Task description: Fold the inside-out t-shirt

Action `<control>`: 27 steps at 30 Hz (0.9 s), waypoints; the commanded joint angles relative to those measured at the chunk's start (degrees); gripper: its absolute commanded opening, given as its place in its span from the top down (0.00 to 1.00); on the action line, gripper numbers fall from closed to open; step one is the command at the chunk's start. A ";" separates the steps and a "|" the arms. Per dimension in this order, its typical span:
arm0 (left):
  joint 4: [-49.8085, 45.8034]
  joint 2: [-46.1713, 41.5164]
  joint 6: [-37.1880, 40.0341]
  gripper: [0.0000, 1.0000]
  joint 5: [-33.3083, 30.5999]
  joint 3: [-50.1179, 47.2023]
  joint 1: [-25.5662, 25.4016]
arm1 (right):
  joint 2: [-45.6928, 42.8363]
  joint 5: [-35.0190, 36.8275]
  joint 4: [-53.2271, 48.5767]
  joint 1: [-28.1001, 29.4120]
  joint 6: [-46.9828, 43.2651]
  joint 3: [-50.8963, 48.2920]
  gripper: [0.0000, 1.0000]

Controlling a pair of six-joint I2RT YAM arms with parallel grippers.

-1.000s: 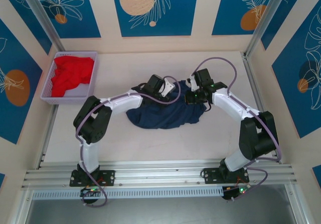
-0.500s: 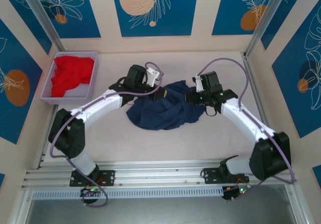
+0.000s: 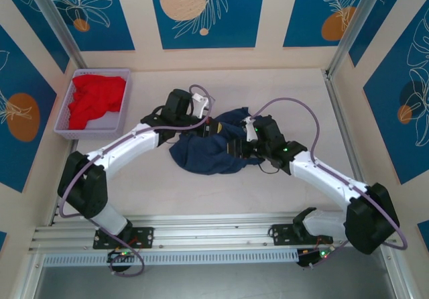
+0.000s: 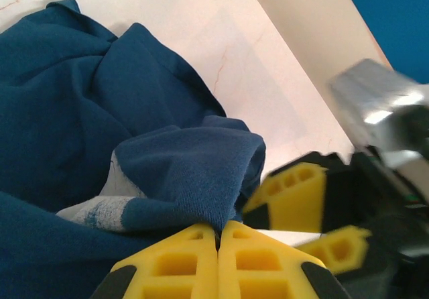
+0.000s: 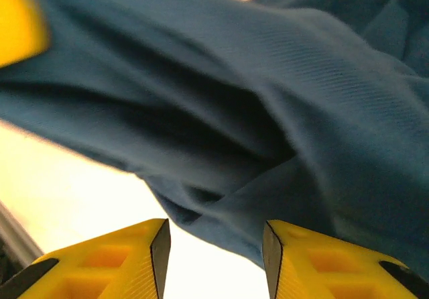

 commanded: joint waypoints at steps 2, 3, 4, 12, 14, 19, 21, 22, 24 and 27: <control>-0.02 -3.72 -0.75 1.00 1.41 -0.98 0.49 | 4.84 6.03 3.98 -0.15 6.90 1.11 0.56; -0.05 -4.07 -0.70 1.00 1.38 -1.11 0.42 | 5.95 6.45 4.32 -0.17 7.16 1.40 0.55; -0.10 -4.41 -0.62 1.00 1.25 -1.37 0.47 | 7.27 7.68 4.50 -0.17 7.17 1.75 0.56; -3.10 -8.20 -0.83 1.00 -6.37 -2.15 2.11 | 0.28 -0.59 7.06 -4.19 1.32 -3.24 1.00; -3.88 -9.06 -0.88 1.00 -10.28 -2.81 2.94 | -3.21 -7.24 7.03 -5.61 -0.96 -5.32 1.00; -7.64 -7.52 2.07 1.00 -19.98 -3.14 3.14 | -9.06 -23.38 11.97 -8.38 -3.23 -10.77 1.00; -7.37 -5.95 2.85 1.00 -21.43 -3.46 3.14 | -9.91 -26.65 14.31 -8.76 -3.42 -12.06 1.00; -7.56 -5.00 3.25 1.00 -22.25 -3.36 3.14 | -10.09 -27.51 15.56 -8.93 -3.26 -12.44 1.00; -8.53 -3.13 4.18 0.97 -23.24 -2.82 3.16 | -9.80 -28.72 17.39 -9.26 -3.02 -12.78 1.00; -9.45 -2.19 4.93 0.79 -24.90 -2.89 2.82 | -8.64 -28.30 17.85 -9.66 -2.81 -12.37 1.00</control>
